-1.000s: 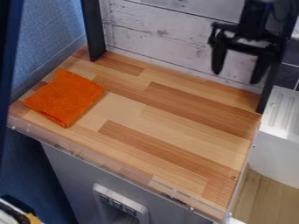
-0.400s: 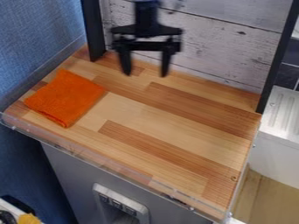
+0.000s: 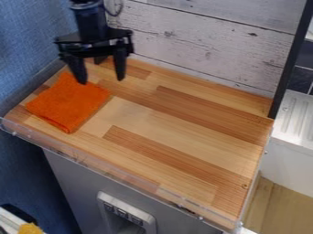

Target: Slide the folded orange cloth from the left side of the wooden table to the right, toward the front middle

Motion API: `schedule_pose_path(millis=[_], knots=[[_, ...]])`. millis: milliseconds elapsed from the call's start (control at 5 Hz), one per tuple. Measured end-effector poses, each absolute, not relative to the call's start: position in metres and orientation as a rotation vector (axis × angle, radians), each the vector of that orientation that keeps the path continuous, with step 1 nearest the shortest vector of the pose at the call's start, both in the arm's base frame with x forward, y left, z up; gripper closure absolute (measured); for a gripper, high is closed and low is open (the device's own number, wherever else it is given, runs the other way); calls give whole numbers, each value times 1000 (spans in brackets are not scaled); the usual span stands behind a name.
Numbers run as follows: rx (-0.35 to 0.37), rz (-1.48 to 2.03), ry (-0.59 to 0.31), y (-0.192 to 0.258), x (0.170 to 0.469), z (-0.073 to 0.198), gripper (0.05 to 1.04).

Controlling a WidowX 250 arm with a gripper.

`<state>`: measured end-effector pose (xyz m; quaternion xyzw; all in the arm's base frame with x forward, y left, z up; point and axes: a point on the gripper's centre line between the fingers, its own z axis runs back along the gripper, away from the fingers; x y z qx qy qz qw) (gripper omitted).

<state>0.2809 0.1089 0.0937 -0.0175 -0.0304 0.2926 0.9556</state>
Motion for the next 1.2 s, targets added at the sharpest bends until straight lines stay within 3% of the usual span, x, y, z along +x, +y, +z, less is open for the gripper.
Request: schedule_pose_path(millis=[600, 1200], knots=[[34, 742, -71, 160, 270, 99, 85], [75, 784, 13, 168, 272, 72, 85]])
